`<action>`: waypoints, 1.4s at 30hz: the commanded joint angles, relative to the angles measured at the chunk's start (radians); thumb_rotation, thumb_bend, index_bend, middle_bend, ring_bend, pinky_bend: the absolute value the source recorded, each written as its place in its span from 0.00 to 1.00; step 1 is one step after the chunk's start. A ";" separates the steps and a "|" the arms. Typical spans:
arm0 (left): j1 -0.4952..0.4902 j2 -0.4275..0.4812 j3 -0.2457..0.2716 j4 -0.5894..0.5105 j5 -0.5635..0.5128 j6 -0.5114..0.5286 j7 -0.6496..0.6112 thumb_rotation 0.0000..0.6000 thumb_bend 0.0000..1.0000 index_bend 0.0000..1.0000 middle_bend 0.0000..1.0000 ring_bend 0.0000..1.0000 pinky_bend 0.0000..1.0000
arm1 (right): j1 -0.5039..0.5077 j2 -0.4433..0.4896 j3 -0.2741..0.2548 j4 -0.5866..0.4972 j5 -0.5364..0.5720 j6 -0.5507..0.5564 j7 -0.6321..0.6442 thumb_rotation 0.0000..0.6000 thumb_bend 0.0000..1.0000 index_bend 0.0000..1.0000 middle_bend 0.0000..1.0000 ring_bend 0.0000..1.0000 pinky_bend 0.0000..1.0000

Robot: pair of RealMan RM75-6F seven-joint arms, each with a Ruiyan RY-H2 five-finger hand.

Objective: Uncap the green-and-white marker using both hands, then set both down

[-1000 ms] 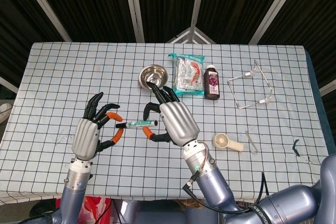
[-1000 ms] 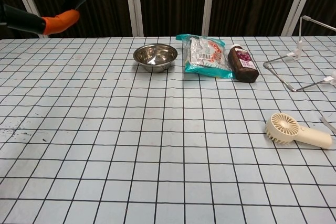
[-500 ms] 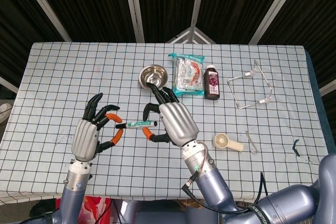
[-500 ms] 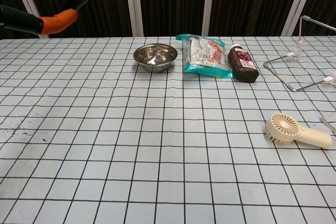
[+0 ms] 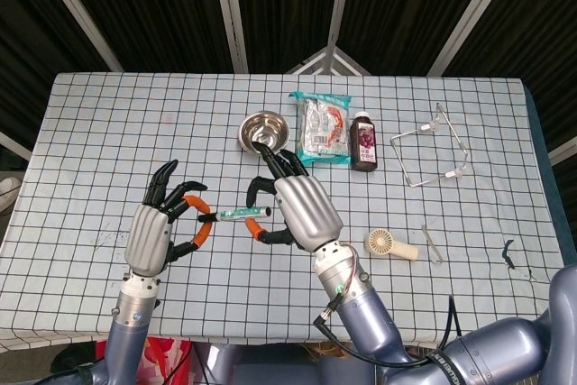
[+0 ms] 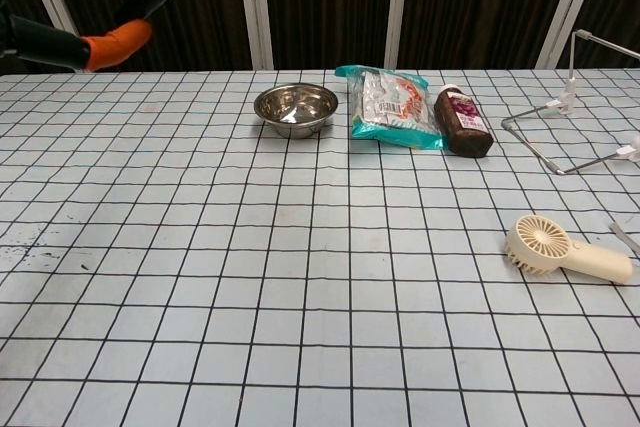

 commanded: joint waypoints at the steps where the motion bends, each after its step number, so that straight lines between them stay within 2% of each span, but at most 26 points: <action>1: 0.001 -0.001 0.000 0.001 0.000 0.003 0.001 1.00 0.51 0.57 0.33 0.00 0.00 | 0.000 0.000 0.001 0.000 -0.002 -0.001 0.001 1.00 0.58 0.83 0.05 0.15 0.05; 30: 0.015 -0.007 -0.003 0.025 -0.010 0.026 -0.024 1.00 0.54 0.60 0.34 0.00 0.00 | -0.025 0.025 0.005 0.000 -0.003 -0.007 0.034 1.00 0.58 0.83 0.05 0.15 0.05; 42: 0.062 0.022 0.025 0.066 -0.008 0.076 -0.107 1.00 0.54 0.61 0.34 0.00 0.00 | -0.092 0.086 0.001 0.000 -0.026 -0.036 0.108 1.00 0.58 0.83 0.05 0.15 0.05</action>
